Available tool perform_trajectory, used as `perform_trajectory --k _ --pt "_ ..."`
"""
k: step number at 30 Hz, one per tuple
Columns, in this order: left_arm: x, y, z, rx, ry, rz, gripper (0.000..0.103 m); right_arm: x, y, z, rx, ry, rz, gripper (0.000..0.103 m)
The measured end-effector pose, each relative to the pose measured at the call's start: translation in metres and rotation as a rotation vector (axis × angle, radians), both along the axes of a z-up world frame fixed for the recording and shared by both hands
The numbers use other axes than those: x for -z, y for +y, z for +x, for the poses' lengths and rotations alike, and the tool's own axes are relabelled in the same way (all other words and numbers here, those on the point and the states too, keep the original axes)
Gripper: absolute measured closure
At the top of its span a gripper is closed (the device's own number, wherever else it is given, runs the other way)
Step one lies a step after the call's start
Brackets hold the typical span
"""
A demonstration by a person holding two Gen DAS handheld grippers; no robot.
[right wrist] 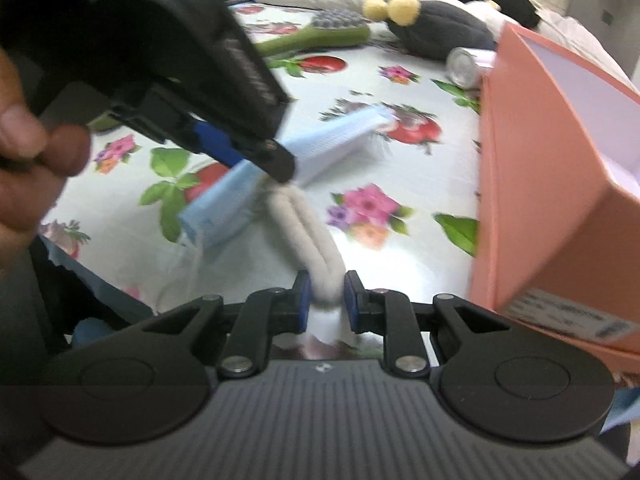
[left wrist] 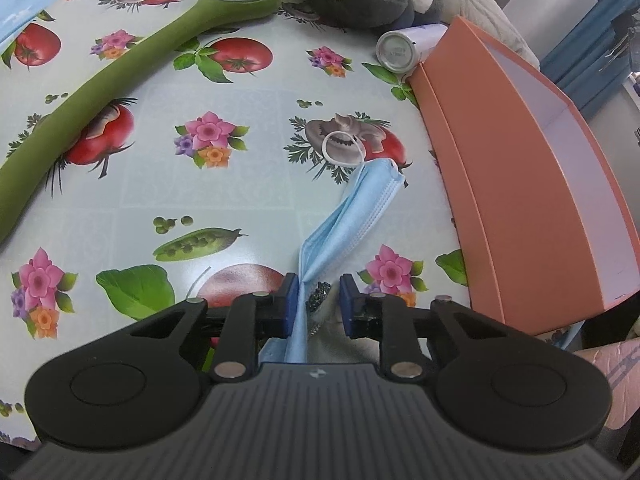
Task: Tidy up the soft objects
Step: 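Lift the mask with the left tool while the right tool lifts the hair tie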
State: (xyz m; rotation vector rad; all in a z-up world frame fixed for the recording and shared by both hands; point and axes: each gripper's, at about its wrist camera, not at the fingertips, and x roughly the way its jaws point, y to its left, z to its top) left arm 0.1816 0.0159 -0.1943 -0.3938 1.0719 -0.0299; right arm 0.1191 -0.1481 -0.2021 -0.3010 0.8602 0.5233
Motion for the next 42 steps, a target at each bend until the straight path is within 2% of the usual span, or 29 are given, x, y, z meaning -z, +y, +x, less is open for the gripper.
perform_trajectory --k 2,5,9,10,12,14,20,22,24,25,34,37,39,42 --pt "0.001 0.0 0.0 0.0 -0.001 0.0 0.076 0.0 -0.006 0.001 0.027 0.002 -0.011 0.089" --pt "0.001 0.001 0.0 0.002 -0.001 -0.001 0.076 -0.003 -0.015 0.002 0.046 0.009 0.007 0.089" --pt "0.001 0.0 -0.001 0.015 -0.013 -0.001 0.079 -0.015 -0.014 0.0 -0.005 -0.021 0.078 0.084" --pt "0.001 0.0 -0.001 0.019 -0.015 0.002 0.08 -0.017 -0.011 0.0 -0.024 -0.033 0.078 0.08" --pt "0.002 0.0 -0.001 0.022 -0.02 -0.003 0.082 -0.018 -0.001 0.001 -0.059 -0.064 0.064 0.05" --pt "0.001 0.001 -0.001 0.022 -0.027 -0.011 0.083 -0.016 0.006 0.005 -0.091 -0.092 0.066 0.041" --pt "-0.001 0.002 -0.004 0.032 -0.033 -0.029 0.082 -0.002 0.02 0.03 -0.117 -0.06 0.088 0.042" --pt "0.0 0.004 -0.004 0.039 -0.023 -0.04 0.078 0.003 0.022 0.035 -0.125 -0.038 0.084 0.053" --pt "0.002 0.007 -0.005 0.033 -0.015 -0.051 0.072 0.004 0.02 0.035 -0.124 -0.027 0.094 0.08" --pt "0.002 0.009 -0.005 0.026 -0.012 -0.057 0.07 0.003 0.02 0.034 -0.126 -0.023 0.091 0.082" --pt "0.01 0.023 -0.006 -0.021 -0.001 -0.097 0.07 -0.003 0.009 0.016 -0.082 -0.008 0.019 0.084" --pt "0.012 0.021 -0.006 -0.013 -0.001 -0.071 0.068 -0.005 0.005 0.012 -0.053 -0.008 0.001 0.084" --pt "0.014 0.018 -0.005 -0.006 0.005 -0.054 0.062 -0.005 0.002 0.01 -0.044 -0.006 -0.003 0.084" --pt "0.014 0.014 -0.005 0.009 -0.011 -0.045 0.061 -0.005 -0.001 0.008 -0.033 0.001 -0.002 0.084"
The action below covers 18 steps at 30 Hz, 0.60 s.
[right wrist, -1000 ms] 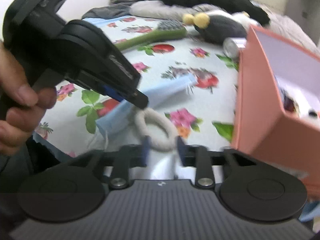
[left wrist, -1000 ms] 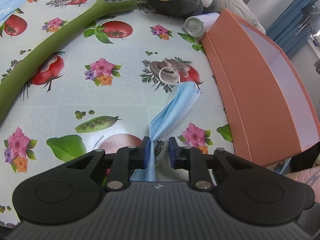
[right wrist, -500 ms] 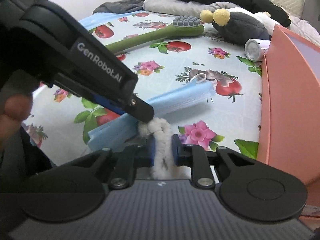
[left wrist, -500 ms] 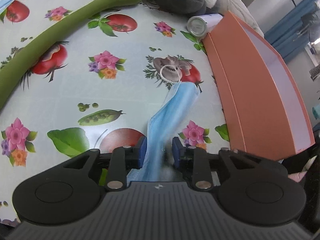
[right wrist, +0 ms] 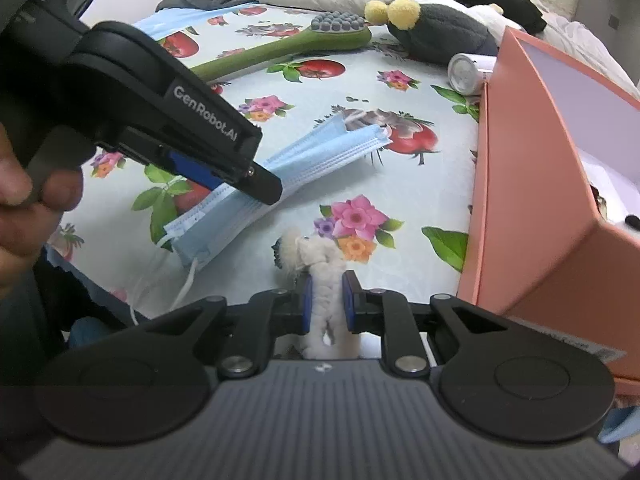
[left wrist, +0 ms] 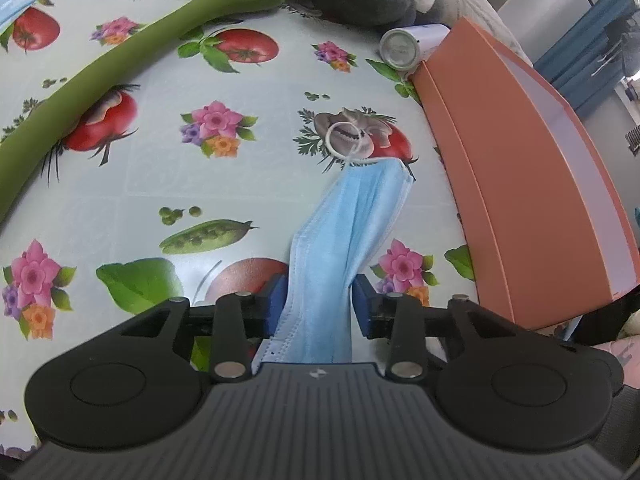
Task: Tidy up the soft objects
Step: 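Lift the mask with the left tool while the right tool lifts the hair tie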
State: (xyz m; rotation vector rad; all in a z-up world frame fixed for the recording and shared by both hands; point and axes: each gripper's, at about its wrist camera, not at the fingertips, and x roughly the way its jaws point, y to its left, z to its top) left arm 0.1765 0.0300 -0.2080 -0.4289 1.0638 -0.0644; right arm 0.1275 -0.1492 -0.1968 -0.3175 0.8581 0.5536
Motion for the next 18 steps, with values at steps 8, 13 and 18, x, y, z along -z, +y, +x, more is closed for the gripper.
perform_trajectory --k 8,13,18 --pt "0.0 -0.018 0.002 0.058 -0.021 0.086 0.08 0.004 -0.01 0.002 0.055 0.021 0.009 0.084" --pt "0.002 -0.025 0.0 0.075 -0.023 0.114 0.097 0.001 -0.012 0.006 0.084 0.029 0.031 0.084" --pt "-0.006 -0.031 -0.006 0.094 -0.058 0.142 0.097 -0.008 -0.014 0.005 0.113 0.021 0.044 0.084"
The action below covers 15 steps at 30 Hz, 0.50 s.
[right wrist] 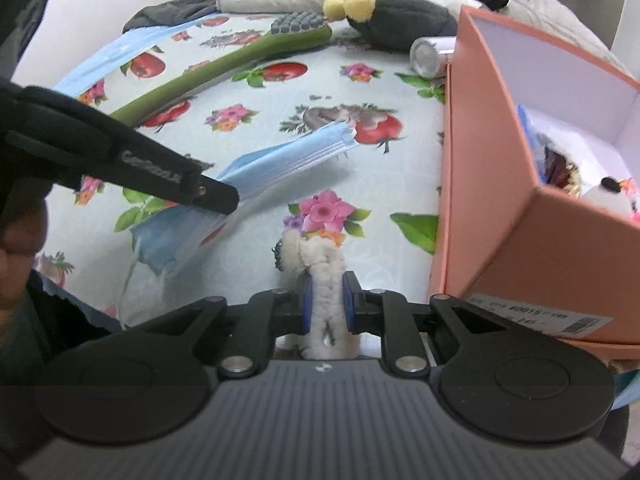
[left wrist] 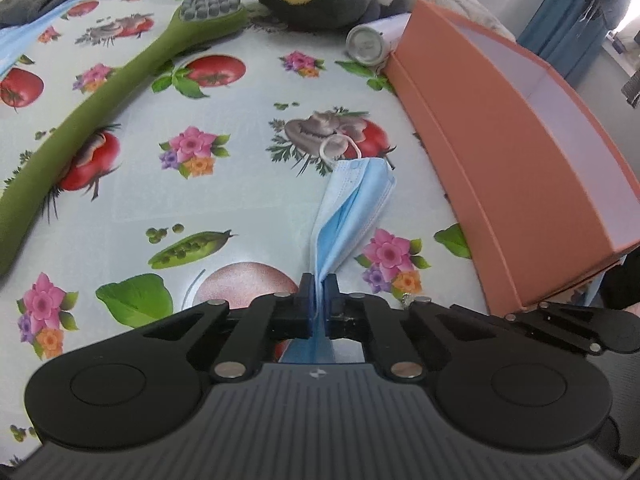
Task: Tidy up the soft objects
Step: 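Lift the mask with the left tool while the right tool lifts the hair tie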
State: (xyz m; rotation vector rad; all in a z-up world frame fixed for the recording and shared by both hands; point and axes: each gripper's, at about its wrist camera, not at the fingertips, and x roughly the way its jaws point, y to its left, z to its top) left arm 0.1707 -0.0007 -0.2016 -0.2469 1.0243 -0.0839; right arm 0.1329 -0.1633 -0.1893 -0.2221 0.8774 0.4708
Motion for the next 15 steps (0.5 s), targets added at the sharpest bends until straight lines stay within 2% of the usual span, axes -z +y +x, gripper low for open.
perform_trajectory --k 15 --pt "-0.06 0.011 -0.034 -0.059 -0.114 -0.016 0.097 -0.057 -0.007 -0.011 0.047 -0.069 0.11 0.084"
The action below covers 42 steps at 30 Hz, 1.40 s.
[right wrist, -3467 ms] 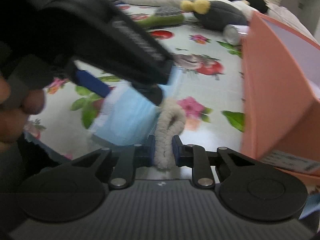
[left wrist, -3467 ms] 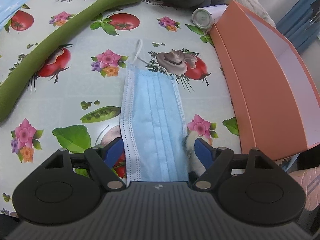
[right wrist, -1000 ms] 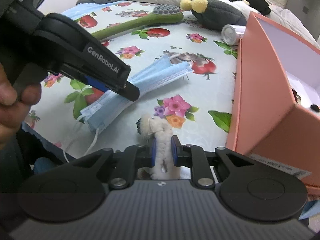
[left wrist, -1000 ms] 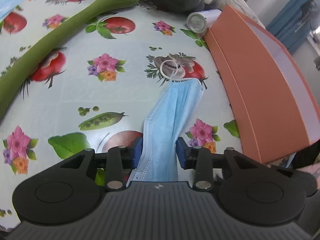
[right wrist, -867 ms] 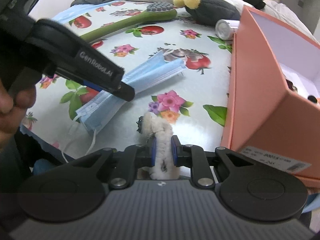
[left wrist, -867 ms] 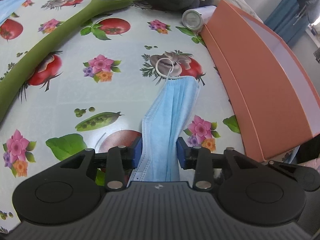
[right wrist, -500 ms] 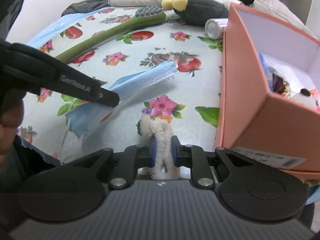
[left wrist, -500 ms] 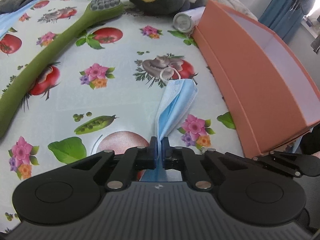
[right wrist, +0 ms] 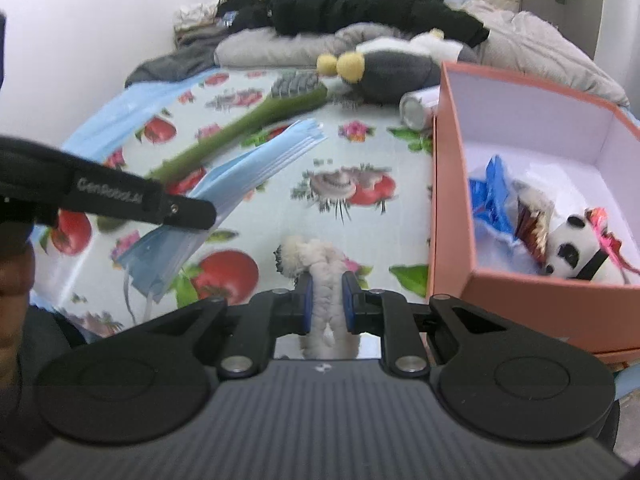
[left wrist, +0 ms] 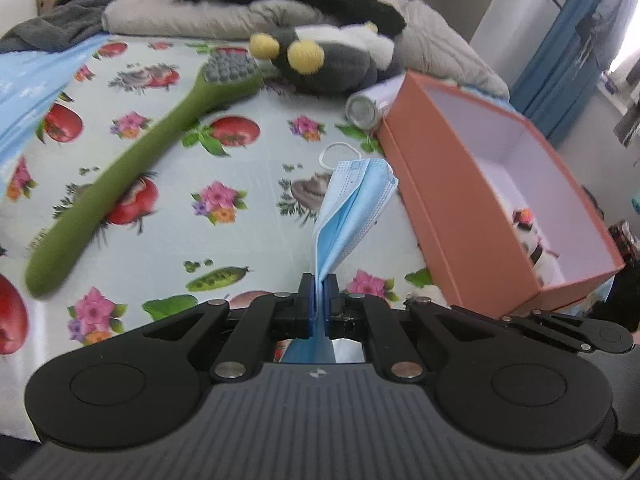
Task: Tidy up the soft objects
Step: 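Carry the mask over the pink box with the left tool while the right tool carries the hair tie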
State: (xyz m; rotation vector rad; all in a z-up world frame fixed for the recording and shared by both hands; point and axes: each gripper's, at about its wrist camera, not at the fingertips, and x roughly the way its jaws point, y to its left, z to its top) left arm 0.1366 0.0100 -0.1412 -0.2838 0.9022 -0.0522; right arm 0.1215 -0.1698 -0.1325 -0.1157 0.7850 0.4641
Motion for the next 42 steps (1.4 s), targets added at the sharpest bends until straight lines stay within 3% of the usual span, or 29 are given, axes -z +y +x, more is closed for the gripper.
perform_trajectory --k 15,23,31,42 --pt "-0.066 0.012 -0.053 -0.061 -0.113 -0.052 0.097 -0.076 -0.006 -0.03 0.027 -0.119 0.102 0.084" --pt "-0.092 0.008 -0.076 -0.057 -0.16 -0.076 0.097 -0.1 -0.017 -0.045 0.053 -0.157 0.141 0.084" --pt "-0.109 -0.014 -0.076 -0.008 -0.193 -0.088 0.097 -0.107 -0.043 -0.051 0.106 -0.171 0.149 0.084" --pt "-0.112 -0.074 -0.052 0.14 -0.189 -0.119 0.097 -0.111 -0.09 -0.055 0.232 -0.187 0.125 0.084"
